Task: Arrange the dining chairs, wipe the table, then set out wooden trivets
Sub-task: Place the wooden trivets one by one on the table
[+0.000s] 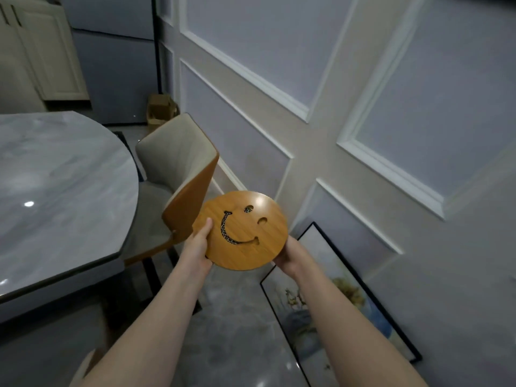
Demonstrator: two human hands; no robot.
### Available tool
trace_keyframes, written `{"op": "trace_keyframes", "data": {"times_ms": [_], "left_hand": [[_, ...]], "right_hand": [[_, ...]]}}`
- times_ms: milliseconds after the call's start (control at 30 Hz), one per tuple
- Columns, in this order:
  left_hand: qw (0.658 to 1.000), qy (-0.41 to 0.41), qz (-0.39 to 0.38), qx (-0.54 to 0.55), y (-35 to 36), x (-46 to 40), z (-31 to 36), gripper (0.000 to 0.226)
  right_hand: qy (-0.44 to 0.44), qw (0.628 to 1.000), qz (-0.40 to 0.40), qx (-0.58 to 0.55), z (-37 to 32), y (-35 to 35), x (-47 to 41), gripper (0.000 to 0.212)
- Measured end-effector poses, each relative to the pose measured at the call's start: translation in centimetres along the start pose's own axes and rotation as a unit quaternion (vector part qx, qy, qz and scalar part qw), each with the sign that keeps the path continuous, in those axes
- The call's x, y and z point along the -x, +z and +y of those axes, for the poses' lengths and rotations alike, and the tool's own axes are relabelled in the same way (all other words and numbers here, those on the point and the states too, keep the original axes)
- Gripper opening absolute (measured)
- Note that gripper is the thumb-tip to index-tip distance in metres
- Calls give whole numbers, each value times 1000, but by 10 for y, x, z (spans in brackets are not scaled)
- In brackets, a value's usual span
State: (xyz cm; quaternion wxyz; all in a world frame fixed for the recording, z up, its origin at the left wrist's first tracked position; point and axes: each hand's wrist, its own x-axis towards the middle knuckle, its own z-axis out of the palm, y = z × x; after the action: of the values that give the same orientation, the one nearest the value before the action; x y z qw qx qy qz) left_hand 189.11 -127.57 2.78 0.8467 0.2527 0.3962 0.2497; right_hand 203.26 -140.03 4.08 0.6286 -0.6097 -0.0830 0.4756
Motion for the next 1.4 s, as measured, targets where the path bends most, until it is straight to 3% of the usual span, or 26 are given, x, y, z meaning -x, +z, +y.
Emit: {"op": "trace_keyframes", "data": {"times_ms": [100, 233, 333, 467, 633, 800, 967, 1167, 1267, 1400], "left_hand": [[1000, 6, 10, -13, 24, -19, 0, 56], [999, 13, 39, -14, 40, -53, 7, 57], [997, 25, 75, -5, 46, -75, 15, 58], [995, 47, 89, 22, 49, -123, 52, 67], [990, 96, 89, 60, 49, -174, 126, 68], [979, 154, 106, 84, 48, -202, 198, 69], [956, 213, 156, 124, 41, -225, 246, 55], [931, 243, 213, 168, 21, -269, 284, 68], [904, 274, 262, 198, 23, -300, 305, 52], [863, 291, 327, 252, 29, -330, 327, 49]], "right_hand": [[-13, 999, 13, -38, -17, -18, -14, 20], [-11, 994, 29, -106, -27, -31, -52, 56], [-16, 999, 0, -31, -42, -24, -81, 50], [-50, 993, 32, 101, -72, 8, -138, 58], [-115, 987, 52, 95, -114, 72, -211, 62], [-173, 973, 9, 151, -155, 137, -269, 50], [-139, 977, -55, 154, -177, 193, -317, 43], [-71, 981, -113, 141, -185, 243, -394, 45], [-49, 975, -148, 160, -199, 271, -442, 38], [-23, 960, -203, 191, -218, 304, -487, 43]]}}
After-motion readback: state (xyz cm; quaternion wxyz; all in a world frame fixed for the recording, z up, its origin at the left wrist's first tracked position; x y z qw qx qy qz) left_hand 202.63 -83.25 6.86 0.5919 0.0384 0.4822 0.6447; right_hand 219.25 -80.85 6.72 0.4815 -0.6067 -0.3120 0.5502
